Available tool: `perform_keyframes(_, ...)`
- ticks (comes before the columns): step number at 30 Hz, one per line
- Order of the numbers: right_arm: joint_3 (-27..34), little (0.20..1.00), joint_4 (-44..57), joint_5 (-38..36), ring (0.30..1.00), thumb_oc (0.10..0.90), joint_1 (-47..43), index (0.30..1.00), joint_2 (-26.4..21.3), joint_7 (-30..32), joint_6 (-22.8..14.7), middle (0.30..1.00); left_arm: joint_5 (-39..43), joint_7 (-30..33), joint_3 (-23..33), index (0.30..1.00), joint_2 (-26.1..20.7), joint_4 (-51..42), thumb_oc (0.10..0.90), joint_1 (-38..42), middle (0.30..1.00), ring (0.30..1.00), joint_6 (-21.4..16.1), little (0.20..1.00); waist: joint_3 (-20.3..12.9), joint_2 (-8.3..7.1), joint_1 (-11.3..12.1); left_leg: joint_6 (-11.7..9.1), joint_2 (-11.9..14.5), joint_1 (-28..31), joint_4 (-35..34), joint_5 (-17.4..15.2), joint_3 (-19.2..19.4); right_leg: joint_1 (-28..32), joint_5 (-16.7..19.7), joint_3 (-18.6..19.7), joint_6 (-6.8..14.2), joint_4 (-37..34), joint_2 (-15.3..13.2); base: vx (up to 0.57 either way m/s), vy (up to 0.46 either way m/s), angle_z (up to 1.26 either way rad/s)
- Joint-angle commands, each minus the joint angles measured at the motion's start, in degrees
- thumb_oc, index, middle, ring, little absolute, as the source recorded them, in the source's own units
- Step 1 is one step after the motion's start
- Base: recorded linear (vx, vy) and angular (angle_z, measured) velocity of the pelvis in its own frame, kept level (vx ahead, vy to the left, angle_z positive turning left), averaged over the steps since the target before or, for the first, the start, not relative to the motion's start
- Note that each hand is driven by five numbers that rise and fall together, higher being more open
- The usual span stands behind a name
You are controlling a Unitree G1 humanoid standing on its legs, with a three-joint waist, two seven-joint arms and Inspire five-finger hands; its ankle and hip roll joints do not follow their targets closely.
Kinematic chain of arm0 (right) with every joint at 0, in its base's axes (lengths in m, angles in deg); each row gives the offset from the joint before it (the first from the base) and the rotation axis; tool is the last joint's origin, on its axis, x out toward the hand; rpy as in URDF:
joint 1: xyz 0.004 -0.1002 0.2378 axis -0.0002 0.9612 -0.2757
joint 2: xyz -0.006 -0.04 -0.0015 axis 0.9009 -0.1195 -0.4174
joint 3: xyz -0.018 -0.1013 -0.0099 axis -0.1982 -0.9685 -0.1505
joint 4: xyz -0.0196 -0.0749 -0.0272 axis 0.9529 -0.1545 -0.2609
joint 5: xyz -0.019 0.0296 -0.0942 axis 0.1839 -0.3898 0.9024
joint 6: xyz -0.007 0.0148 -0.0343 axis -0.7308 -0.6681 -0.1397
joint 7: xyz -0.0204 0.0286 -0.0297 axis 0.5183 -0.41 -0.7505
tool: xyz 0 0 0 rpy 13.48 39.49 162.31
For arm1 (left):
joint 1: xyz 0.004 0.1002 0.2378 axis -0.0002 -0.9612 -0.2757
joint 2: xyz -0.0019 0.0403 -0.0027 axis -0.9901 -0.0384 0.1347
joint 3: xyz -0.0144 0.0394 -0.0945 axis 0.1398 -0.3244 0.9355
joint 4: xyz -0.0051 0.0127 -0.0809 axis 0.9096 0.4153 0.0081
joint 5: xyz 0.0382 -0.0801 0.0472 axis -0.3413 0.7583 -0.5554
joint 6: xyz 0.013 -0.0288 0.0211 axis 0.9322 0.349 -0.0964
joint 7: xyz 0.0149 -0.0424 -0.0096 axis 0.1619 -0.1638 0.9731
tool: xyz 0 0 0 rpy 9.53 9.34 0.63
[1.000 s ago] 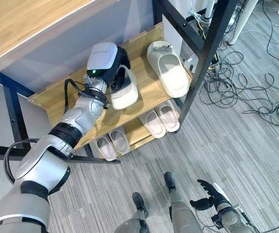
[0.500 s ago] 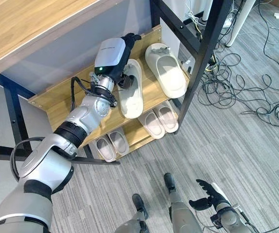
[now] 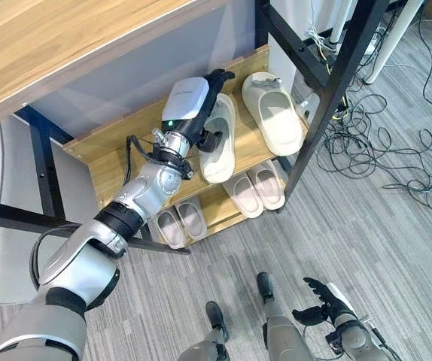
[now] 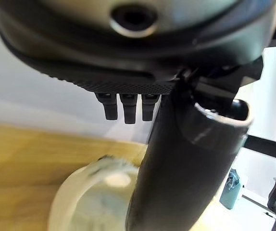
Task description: Arrange the slippers neatly on the shoe rack.
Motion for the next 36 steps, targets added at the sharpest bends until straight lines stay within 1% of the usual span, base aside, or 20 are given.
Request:
perform_keyframes(1, 0.1, 0.900, 0.4, -0.1, 0.900, 0.800, 3.7, 0.900, 0.3, 2.0, -1.9, 0.900, 1.4, 3.4, 7.8, 0.900, 1.2, -1.6, 0.800, 3.2, 0.900, 0.900, -2.8, 0.900, -4.6, -2.31, 1.8, -2.0, 0.2, -0.3, 0.2, -3.6, -3.5, 2.1, -8.2, -3.1, 5.0, 0.4, -2.3, -0.03, -0.013, 0.04)
perform_keyframes(4, 0.2, 0.900, 0.5, 0.0, 0.900, 0.800, 3.8, 0.900, 1.0, 2.1, -1.8, 0.900, 4.8, 3.4, 11.0, 0.900, 1.4, -5.0, 0.800, -1.3, 0.900, 0.900, -4.0, 0.900, -4.8, -2.65, 2.2, -2.0, 0.2, -0.1, 0.2, -3.5, -3.7, 2.5, -8.2, -3.3, 4.9, 0.4, -2.3, 0.00, 0.000, 0.00)
perform_keyframes(9, 0.8, 0.900, 0.9, 0.7, 0.900, 0.800, 4.0, 0.900, 2.0, 1.9, -1.5, 0.900, 13.5, 1.8, 16.7, 0.900, 3.0, -12.9, 0.800, -10.4, 0.900, 0.900, -6.9, 0.900, -5.2, -3.04, 3.1, -1.9, 0.2, 0.5, 0.2, -3.4, -4.1, 3.5, -8.4, -3.8, 4.7, 0.4, -2.4, -0.01, -0.004, 0.07)
perform_keyframes(13, 1.0, 0.900, 1.6, 1.4, 0.900, 0.800, 4.1, 0.900, 2.2, 1.5, -0.8, 0.900, 25.7, -0.7, 19.7, 0.900, 6.4, -15.8, 0.800, -16.7, 0.900, 0.900, -9.4, 0.900, -5.5, -3.51, 3.8, -1.8, 0.2, 0.8, 0.2, -3.1, -4.7, 4.3, -8.4, -4.5, 4.4, 0.3, -2.4, -0.03, -0.018, 0.15)
perform_keyframes(14, 1.0, 0.900, 1.7, 1.5, 0.900, 0.800, 4.1, 0.900, 2.2, 1.6, -0.7, 0.900, 27.4, -1.3, 19.9, 0.900, 6.7, -16.1, 0.800, -17.4, 0.900, 0.900, -9.6, 0.900, -5.6, -3.59, 3.8, -1.8, 0.2, 0.8, 0.2, -3.1, -4.8, 4.4, -8.4, -4.6, 4.4, 0.3, -2.4, -0.02, -0.023, 0.14)
perform_keyframes(19, 0.8, 0.900, 2.0, 2.0, 0.900, 0.800, 4.3, 0.900, 2.5, 1.5, -0.4, 0.900, 30.6, -3.1, 19.8, 0.900, 7.9, -16.6, 0.800, -20.4, 0.900, 0.900, -9.3, 0.900, -6.1, -3.99, 4.1, -1.8, 0.4, 1.0, 0.2, -2.9, -5.3, 4.9, -8.5, -5.2, 4.1, 0.3, -2.3, -0.01, -0.012, 0.10)
perform_keyframes(22, 0.7, 0.900, 1.8, 2.4, 0.900, 0.800, 4.5, 0.900, 2.8, 1.7, -0.1, 0.900, 32.2, -4.0, 19.2, 0.900, 9.5, -16.6, 0.800, -22.2, 0.900, 0.900, -9.0, 0.900, -6.4, -4.23, 4.4, -1.7, 0.4, 1.0, 0.2, -2.8, -5.5, 5.4, -8.7, -5.4, 4.0, 0.3, -2.2, 0.00, 0.000, 0.00)
perform_keyframes(28, 0.1, 0.900, 0.9, 2.5, 0.900, 0.800, 4.3, 0.900, 3.4, 2.3, 0.0, 0.900, 31.3, -4.0, 17.2, 0.900, 11.4, -15.2, 0.800, -22.3, 0.900, 0.900, -8.4, 0.900, -6.6, -4.44, 4.3, -1.7, 0.5, 1.0, 0.2, -2.6, -5.8, 5.5, -8.8, -5.6, 3.8, 0.3, -2.2, 0.00, -0.005, 0.03)
perform_keyframes(36, -0.1, 0.900, 1.4, 2.4, 0.900, 0.800, 4.3, 0.900, 3.1, 2.8, 0.1, 0.900, 30.1, -4.1, 14.9, 0.900, 14.1, -13.1, 0.800, -21.5, 0.900, 0.900, -7.6, 0.900, -6.2, -4.50, 3.8, -1.5, 0.4, 0.4, 0.2, -2.6, -5.4, 4.4, -8.5, -4.8, 3.9, 0.4, -2.1, -0.01, -0.002, 0.03)
